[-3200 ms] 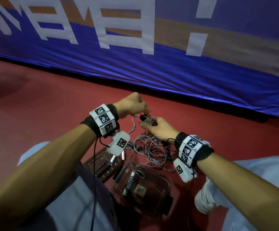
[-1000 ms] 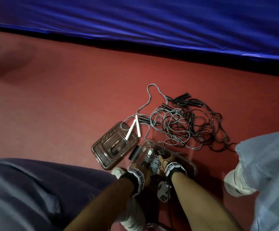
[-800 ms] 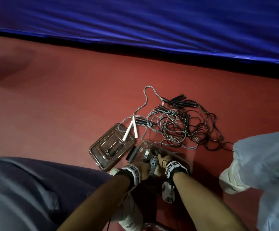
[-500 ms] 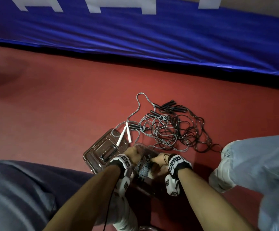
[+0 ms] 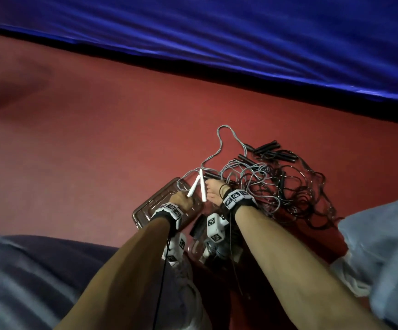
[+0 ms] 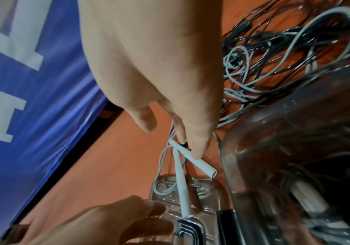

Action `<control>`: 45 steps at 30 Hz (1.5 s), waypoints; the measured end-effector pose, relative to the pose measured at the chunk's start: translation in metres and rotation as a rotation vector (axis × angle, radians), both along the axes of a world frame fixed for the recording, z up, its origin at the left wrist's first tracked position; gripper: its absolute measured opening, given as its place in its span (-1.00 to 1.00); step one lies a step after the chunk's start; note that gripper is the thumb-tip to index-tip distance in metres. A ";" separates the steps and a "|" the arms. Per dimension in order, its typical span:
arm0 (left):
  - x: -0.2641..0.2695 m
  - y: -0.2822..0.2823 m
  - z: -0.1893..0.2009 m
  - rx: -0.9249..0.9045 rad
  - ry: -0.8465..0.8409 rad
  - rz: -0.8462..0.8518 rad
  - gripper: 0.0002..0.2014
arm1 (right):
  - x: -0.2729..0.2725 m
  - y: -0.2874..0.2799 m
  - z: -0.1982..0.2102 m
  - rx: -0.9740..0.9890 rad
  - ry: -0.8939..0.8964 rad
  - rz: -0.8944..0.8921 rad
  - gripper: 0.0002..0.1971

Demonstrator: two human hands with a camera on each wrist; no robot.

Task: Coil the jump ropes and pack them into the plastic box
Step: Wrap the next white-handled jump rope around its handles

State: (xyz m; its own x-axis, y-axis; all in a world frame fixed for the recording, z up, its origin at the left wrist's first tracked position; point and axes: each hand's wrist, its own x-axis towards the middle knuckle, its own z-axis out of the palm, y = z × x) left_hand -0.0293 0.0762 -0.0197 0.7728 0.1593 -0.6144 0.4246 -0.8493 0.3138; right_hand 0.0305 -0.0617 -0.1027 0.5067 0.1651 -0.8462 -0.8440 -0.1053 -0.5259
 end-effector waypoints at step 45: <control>0.091 -0.024 0.322 -0.127 -0.885 -0.377 -0.58 | -0.001 -0.097 0.427 0.154 -0.543 0.540 -0.80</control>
